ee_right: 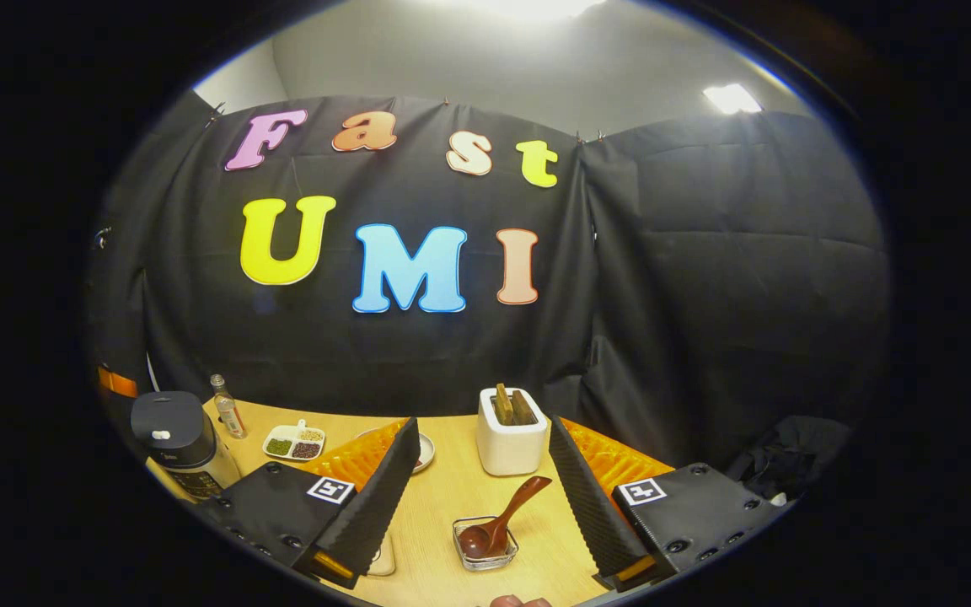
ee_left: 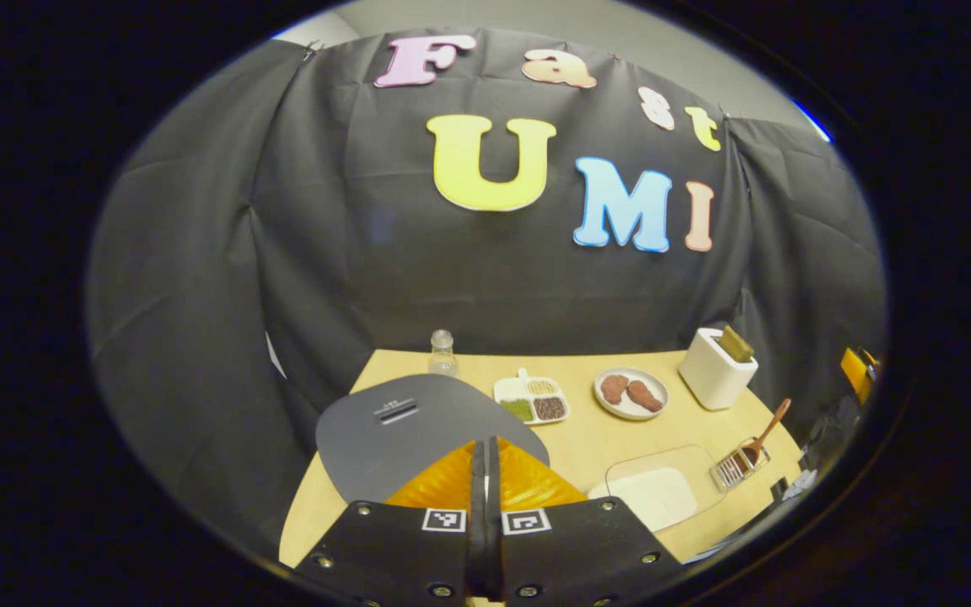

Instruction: Close the left gripper, press the button to open the rice cooker; take a wooden spoon from the chopstick holder with the right hand, scoop a spoonful of rice and pour it into the rice cooker, then put the wooden spoon back into the chopstick holder.

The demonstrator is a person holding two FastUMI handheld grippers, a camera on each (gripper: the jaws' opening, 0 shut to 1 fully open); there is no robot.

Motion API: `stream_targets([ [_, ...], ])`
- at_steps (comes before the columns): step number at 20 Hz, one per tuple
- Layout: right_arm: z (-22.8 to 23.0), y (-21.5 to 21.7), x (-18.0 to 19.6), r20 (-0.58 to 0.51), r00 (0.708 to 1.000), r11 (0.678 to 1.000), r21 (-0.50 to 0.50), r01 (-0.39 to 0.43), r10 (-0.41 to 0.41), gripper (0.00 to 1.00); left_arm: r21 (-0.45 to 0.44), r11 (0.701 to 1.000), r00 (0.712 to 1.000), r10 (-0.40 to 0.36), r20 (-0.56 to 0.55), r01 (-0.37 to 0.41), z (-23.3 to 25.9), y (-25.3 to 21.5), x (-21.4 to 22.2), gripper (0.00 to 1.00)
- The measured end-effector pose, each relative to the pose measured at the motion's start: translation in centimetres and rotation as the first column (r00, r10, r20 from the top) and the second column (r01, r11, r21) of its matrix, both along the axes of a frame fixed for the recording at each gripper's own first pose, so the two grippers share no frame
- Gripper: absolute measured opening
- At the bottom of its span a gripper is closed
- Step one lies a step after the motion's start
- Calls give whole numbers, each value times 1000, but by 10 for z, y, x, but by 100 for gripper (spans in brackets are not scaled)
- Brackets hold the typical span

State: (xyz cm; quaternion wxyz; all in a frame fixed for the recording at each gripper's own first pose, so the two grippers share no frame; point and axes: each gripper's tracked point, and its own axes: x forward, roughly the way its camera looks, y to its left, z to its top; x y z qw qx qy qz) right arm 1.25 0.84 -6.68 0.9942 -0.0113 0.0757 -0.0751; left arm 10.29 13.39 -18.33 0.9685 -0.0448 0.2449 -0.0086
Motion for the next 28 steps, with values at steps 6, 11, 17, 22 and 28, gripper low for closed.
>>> stream_targets([
  [6,-4,-7,-6,-18,999,999,-2,50,-50,97,-19,1000,994,-26,-103,24,-53,-5,13,1],
  [11,-7,-7,-5,-31,997,997,5,72,-72,97,-59,998,988,-35,-149,27,-70,-6,18,1],
  [17,-14,7,-1,-42,998,999,11,50,-49,98,-44,998,978,-58,-201,50,-83,-6,14,2],
  [22,-17,13,2,-49,998,999,27,38,-37,97,-45,997,972,-65,-227,56,-80,-5,13,2],
  [28,-21,15,0,-64,997,999,32,41,-39,98,-72,995,965,-81,-249,65,-85,-3,9,2],
])
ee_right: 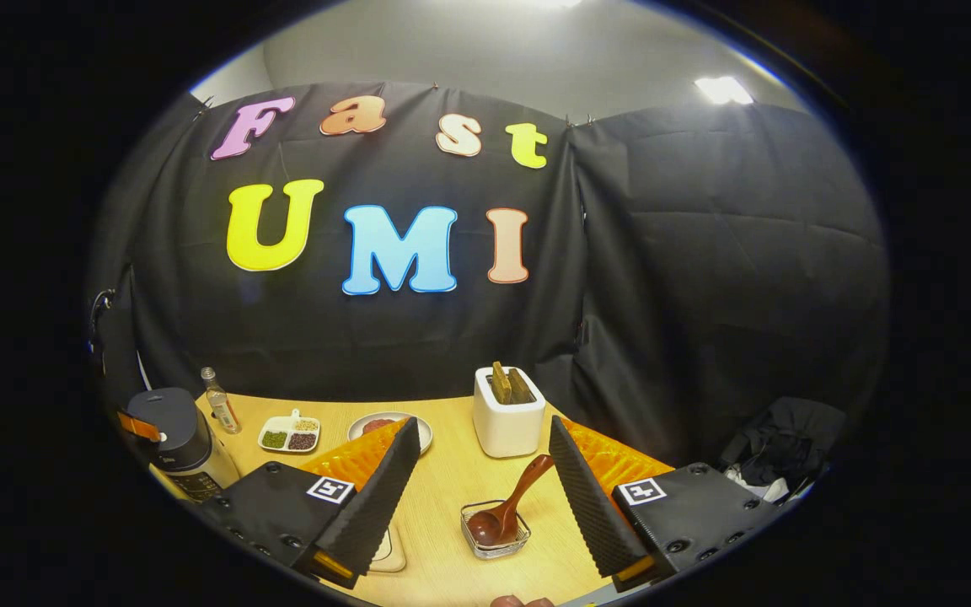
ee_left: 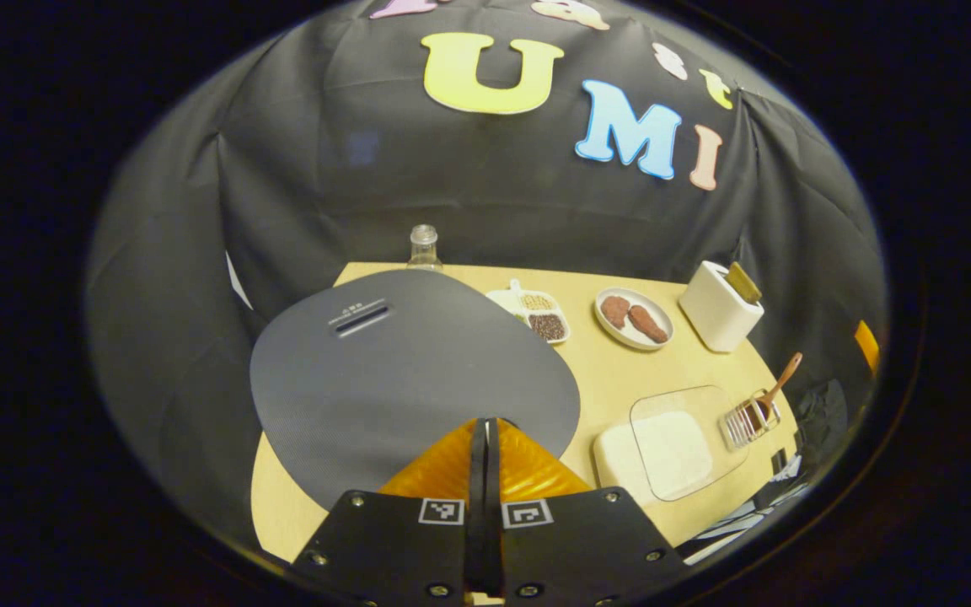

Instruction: Close the left gripper, press the button to open the rice cooker; take a wooden spoon from the chopstick holder with the right hand, scoop a spoonful of rice and pour it into the rice cooker, then put the wooden spoon back into the chopstick holder.

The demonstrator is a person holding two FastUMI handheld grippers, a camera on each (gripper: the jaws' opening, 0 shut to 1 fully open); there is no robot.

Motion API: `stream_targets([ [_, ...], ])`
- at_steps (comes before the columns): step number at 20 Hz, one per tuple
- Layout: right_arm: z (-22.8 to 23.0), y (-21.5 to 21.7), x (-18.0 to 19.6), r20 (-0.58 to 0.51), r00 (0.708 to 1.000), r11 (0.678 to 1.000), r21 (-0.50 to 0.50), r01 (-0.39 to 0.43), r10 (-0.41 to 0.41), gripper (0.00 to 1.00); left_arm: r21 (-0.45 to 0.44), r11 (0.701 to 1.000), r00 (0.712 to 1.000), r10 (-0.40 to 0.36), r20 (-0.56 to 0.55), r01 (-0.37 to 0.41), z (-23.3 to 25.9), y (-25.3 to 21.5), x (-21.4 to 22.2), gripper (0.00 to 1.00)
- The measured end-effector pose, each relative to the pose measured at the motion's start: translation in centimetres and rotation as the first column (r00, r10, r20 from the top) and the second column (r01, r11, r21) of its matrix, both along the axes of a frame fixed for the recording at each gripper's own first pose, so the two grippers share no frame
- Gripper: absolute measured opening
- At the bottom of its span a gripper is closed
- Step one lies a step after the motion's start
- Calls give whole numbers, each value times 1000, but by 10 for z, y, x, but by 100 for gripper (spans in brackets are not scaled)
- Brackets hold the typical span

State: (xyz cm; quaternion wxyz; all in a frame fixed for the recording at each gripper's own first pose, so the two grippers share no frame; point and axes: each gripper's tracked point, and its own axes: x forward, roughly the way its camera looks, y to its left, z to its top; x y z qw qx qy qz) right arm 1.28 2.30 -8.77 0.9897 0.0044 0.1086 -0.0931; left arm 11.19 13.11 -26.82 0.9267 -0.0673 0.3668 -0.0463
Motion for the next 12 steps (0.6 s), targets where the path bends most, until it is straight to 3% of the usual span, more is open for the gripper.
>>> stream_targets([
  [7,9,-4,-3,15,1000,1000,-14,5,-4,98,80,996,998,-30,54,25,13,-2,6,2],
  [10,11,-10,-5,14,1000,1000,-27,11,-11,97,142,990,987,-12,158,-11,46,4,6,2],
  [12,10,-15,-7,7,1000,999,-31,14,-14,97,185,980,956,20,294,-77,92,17,16,2],
])
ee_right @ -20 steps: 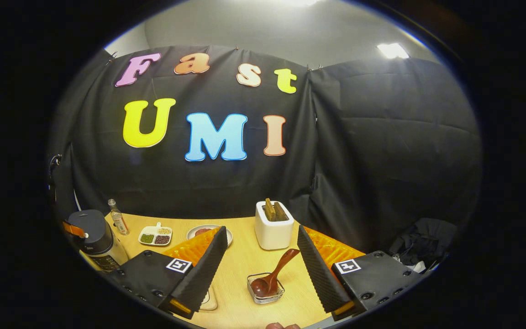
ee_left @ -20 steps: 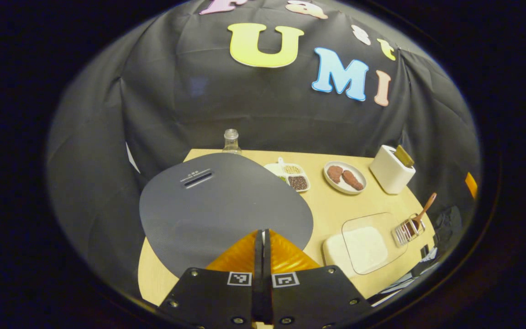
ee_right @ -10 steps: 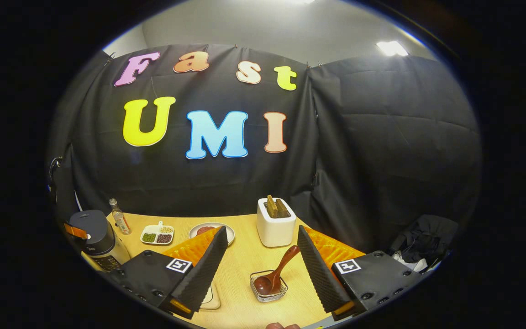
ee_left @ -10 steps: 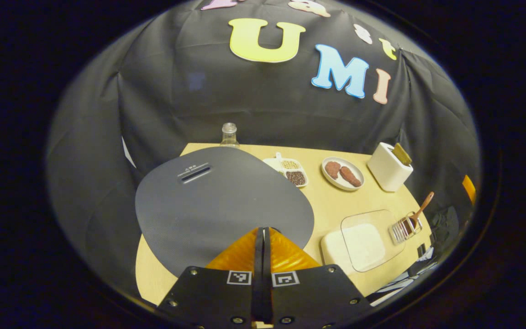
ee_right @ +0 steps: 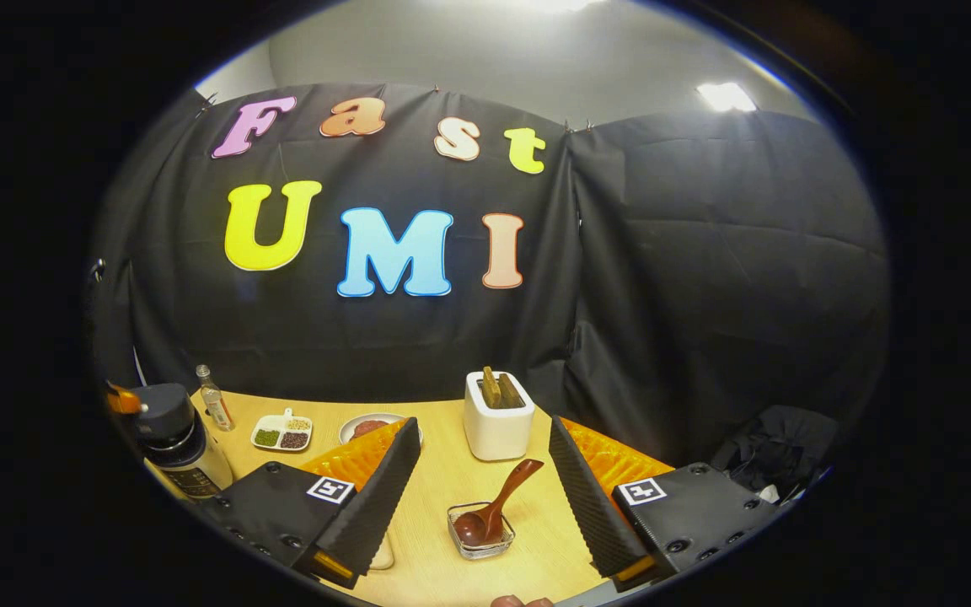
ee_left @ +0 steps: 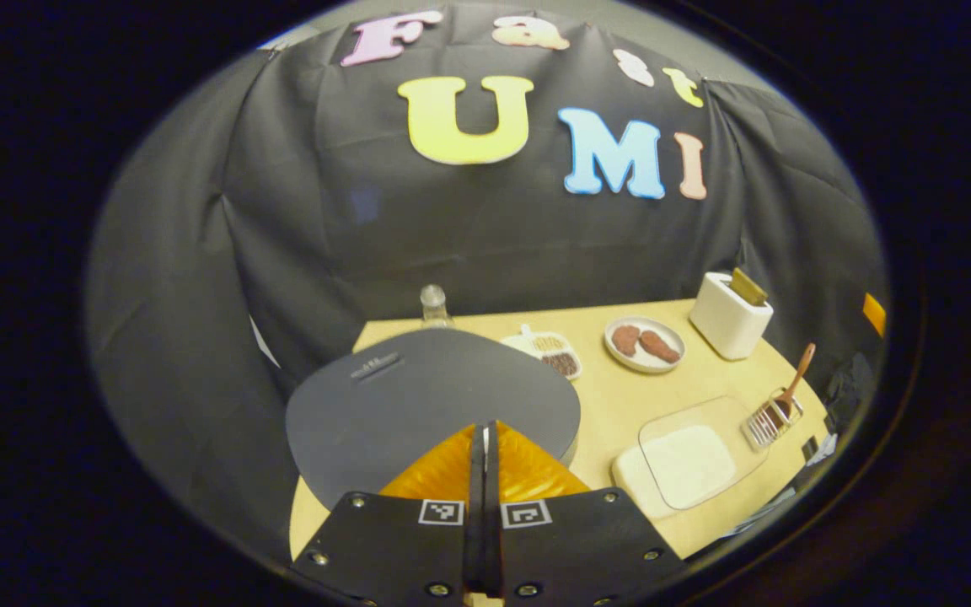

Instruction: Close the left gripper, press the button to open the rice cooker; take a wooden spoon from the chopstick holder with the right hand, scoop a spoonful of rice and pour it into the rice cooker, then put the wooden spoon back into the chopstick holder.

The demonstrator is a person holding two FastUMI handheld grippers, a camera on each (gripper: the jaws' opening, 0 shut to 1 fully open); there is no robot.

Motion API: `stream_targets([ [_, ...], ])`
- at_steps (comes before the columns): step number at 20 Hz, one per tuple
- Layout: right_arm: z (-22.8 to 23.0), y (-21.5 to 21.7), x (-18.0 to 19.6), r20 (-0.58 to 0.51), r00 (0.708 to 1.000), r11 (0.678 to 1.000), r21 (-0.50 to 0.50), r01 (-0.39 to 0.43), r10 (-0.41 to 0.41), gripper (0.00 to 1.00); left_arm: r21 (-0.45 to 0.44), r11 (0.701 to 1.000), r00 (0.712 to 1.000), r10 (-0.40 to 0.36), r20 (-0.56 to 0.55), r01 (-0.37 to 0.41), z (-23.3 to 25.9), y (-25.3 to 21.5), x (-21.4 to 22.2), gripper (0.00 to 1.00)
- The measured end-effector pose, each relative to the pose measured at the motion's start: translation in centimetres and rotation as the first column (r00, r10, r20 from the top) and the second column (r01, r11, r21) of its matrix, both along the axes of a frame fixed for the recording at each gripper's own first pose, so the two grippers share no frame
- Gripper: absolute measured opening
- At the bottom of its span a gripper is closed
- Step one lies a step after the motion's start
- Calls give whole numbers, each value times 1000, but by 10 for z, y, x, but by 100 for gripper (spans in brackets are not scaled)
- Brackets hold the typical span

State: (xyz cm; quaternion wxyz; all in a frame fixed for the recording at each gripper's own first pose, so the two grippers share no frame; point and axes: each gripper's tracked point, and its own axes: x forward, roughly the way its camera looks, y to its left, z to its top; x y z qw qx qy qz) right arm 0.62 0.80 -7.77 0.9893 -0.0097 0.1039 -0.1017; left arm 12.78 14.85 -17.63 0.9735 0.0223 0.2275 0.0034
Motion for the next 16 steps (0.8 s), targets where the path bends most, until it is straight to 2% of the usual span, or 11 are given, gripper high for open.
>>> stream_targets([
  [2,-2,-1,1,-7,1000,1000,6,-6,6,97,33,998,990,41,136,-46,53,13,2,2],
  [5,-3,-1,4,-13,1000,1000,15,-18,19,98,51,996,956,61,287,-79,123,15,3,0],
  [6,-2,-3,6,-11,1000,1000,20,-20,20,98,39,995,943,71,324,-88,137,13,-14,1],
  [12,-4,-24,23,-25,999,999,35,-41,42,97,-10,992,865,112,489,-123,202,-8,-58,1],
  [14,-9,-34,30,-40,998,997,54,-52,54,97,-26,989,859,137,493,-143,209,-24,-69,2],
  [16,-11,-47,38,-51,996,994,80,-68,72,98,-25,990,866,132,483,-137,212,-52,-75,0],
])
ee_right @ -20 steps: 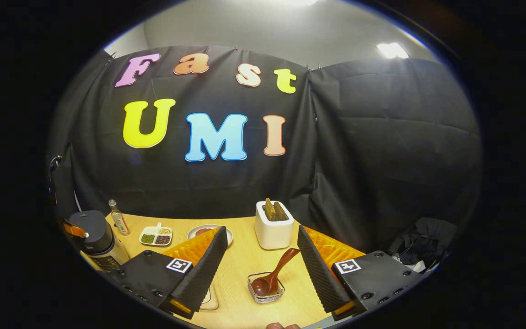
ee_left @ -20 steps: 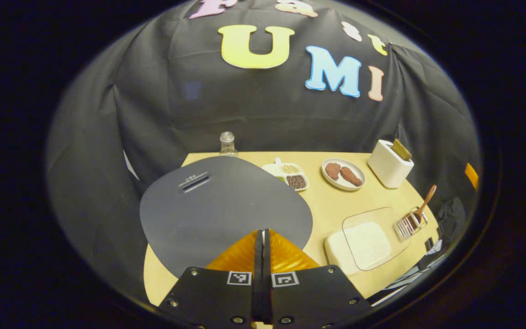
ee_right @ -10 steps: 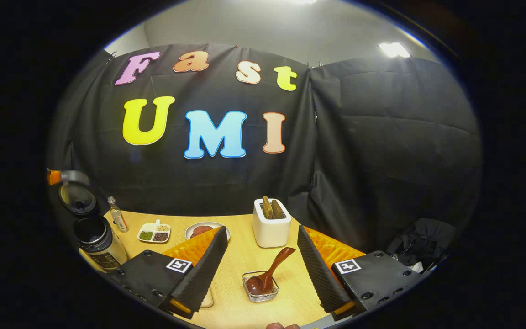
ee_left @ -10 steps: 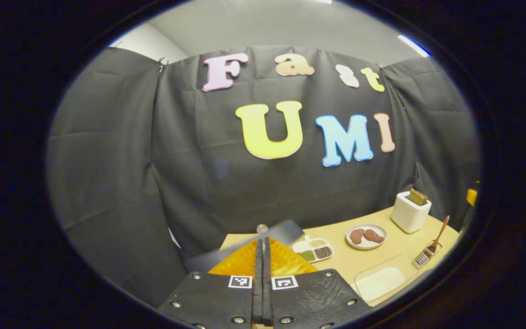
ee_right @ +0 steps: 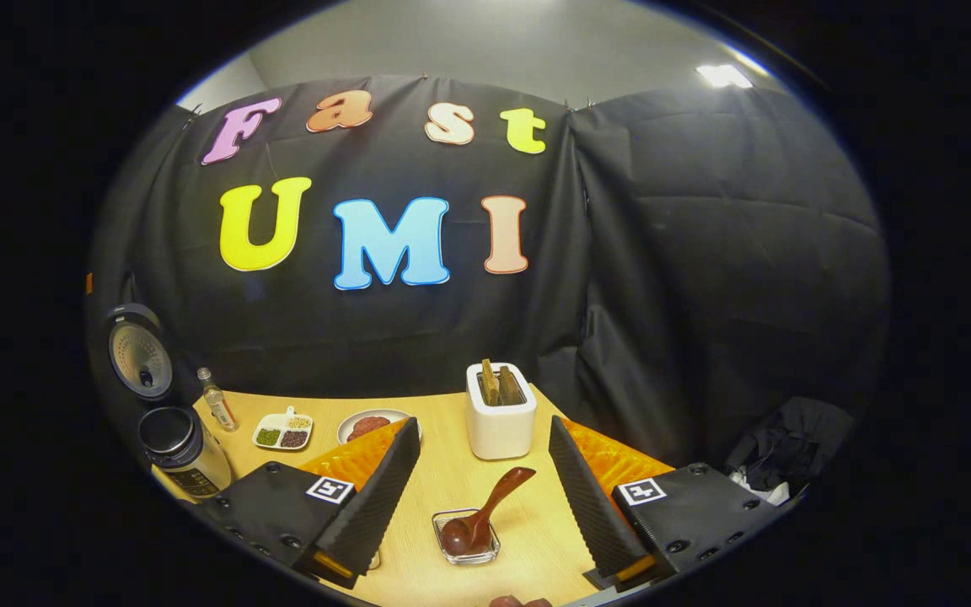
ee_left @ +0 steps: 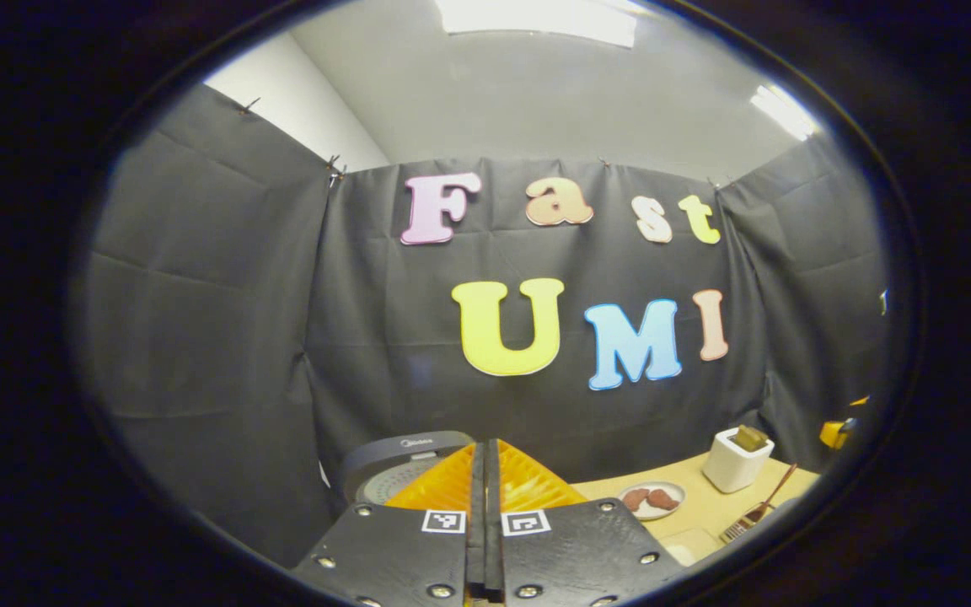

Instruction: Close the left gripper, press the button to open the rice cooker; take a wooden spoon from the chopstick holder with the right hand, scoop a spoonful of rice and pour it into the rice cooker, then put the wooden spoon back into the chopstick holder.

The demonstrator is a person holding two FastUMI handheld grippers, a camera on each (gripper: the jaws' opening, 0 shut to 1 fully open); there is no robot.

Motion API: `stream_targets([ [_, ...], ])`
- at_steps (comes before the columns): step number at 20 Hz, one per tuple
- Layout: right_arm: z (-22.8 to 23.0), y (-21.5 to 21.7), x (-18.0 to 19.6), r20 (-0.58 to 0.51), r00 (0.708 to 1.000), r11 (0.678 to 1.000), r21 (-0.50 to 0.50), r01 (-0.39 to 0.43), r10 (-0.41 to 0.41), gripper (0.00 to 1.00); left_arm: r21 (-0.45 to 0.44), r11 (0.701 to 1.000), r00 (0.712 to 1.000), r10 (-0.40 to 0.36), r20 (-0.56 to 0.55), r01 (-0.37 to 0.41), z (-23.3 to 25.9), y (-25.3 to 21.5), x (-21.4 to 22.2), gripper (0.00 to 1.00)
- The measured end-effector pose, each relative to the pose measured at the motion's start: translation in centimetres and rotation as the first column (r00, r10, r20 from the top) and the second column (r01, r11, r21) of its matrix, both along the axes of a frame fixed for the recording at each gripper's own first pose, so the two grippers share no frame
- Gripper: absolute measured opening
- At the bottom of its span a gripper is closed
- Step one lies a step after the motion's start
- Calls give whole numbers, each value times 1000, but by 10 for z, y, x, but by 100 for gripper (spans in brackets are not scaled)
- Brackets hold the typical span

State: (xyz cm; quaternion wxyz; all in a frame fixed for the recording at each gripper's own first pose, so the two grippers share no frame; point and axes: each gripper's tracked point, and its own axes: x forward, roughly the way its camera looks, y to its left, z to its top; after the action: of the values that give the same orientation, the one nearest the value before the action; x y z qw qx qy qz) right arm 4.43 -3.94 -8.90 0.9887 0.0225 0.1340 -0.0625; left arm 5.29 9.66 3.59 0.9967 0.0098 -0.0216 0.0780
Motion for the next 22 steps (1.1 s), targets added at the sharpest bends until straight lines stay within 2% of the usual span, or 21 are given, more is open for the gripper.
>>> stream_targets([
  [5,-21,-30,18,-54,997,998,37,-53,55,98,-34,999,998,21,-61,-23,-18,-65,-11,2],
  [7,-30,-42,23,-69,995,996,45,-75,78,98,-40,999,997,4,-80,-7,-26,-92,-12,36],
  [8,-35,-46,25,-81,993,995,50,-87,91,98,-35,999,996,3,-86,-6,-30,-103,-13,46],
  [11,-59,-55,28,-136,980,987,86,-135,146,98,-22,999,993,27,-118,-30,-43,-129,-8,96],
  [17,-109,-61,25,-239,929,952,191,-240,282,94,-80,990,977,96,-188,-113,-79,-164,-18,96],
  [18,-116,-60,26,-252,919,944,213,-253,303,98,-76,988,973,115,-202,-133,-87,-166,-20,96],
  [22,-145,-49,29,-294,878,909,298,-291,377,98,-102,976,954,163,-250,-194,-107,-178,-36,96],
])
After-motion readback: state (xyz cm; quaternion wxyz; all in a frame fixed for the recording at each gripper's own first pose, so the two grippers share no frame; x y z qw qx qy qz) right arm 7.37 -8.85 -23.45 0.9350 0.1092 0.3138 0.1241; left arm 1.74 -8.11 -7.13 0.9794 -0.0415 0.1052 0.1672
